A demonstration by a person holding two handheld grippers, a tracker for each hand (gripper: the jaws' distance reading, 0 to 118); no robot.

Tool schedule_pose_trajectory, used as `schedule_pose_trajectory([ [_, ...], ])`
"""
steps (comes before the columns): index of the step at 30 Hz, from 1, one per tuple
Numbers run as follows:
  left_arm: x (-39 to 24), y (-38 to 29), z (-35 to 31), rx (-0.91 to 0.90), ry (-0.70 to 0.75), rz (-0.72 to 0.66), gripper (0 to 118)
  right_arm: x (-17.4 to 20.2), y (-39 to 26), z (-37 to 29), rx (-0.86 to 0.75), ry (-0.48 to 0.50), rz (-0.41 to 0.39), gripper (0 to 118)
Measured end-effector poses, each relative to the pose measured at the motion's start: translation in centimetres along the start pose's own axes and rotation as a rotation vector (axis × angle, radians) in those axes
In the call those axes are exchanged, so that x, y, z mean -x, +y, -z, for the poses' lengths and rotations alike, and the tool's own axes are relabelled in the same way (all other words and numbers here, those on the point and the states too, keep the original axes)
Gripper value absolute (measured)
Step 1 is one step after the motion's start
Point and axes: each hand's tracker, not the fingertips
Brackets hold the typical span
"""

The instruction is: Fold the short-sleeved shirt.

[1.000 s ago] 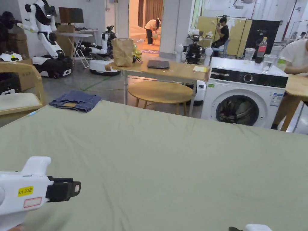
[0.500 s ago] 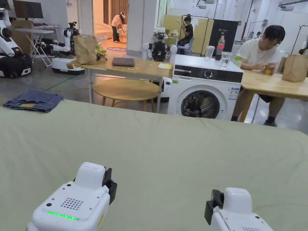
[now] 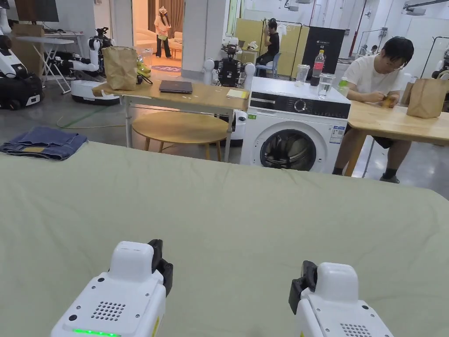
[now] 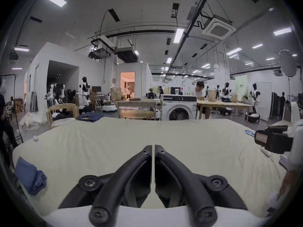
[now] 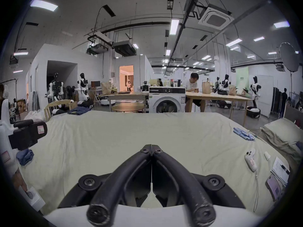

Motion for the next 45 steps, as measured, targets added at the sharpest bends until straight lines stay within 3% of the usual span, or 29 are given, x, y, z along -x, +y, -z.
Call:
schedule_pose_trajectory([
  [9, 0.2, 0.5, -0.5, -0.016, 0.013, 0.002, 0, 0.6, 0.1, 0.0, -0.005, 0.005, -0.012, 0],
  [10, 0.1, 0.5, -0.5, -0.016, 0.019, 0.004, 0, 0.6, 0.1, 0.0, -0.006, 0.008, -0.018, 4],
  [11, 0.1, 0.6, -0.6, -0.015, 0.022, 0.006, 1, 0.8, 0.2, -0.1, -0.007, 0.005, -0.029, 12],
  [13, 0.1, 0.8, -0.9, -0.010, 0.021, 0.007, 24, 0.8, 0.1, -0.2, -0.011, -0.001, -0.038, 39],
  [15, 0.4, 0.9, -1.0, -0.007, 0.004, -0.005, 62, 0.9, 0.0, -0.3, -0.018, -0.001, -0.038, 71],
  [16, 0.4, 1.0, -0.9, -0.003, 0.004, -0.008, 72, 0.9, 0.0, -0.4, -0.021, -0.003, -0.039, 74],
  [20, 0.9, 1.0, -1.1, -0.014, 0.036, -0.051, 78, 0.7, 0.0, -0.7, -0.046, -0.043, -0.029, 94],
  [24, 1.4, 1.2, -1.5, -0.026, 0.032, -0.075, 83, 0.4, 0.3, -1.1, -0.064, -0.038, 0.002, 94],
  [29, 1.5, 1.2, -1.7, -0.044, 0.065, -0.080, 83, 0.9, 0.9, -1.5, -0.100, -0.075, -0.031, 94],
  [34, 1.6, 1.5, -1.6, -0.035, 0.048, -0.074, 83, 0.8, 1.1, -1.3, -0.098, -0.008, -0.022, 94],
  [39, 1.1, 1.2, -2.0, -0.091, 0.080, 0.003, 83, 1.3, 0.6, -0.9, -0.083, -0.065, -0.031, 94],
  [45, 1.2, 1.2, -2.3, -0.077, 0.066, -0.015, 83, 1.0, 0.5, -0.7, -0.063, -0.038, 0.027, 94],
])
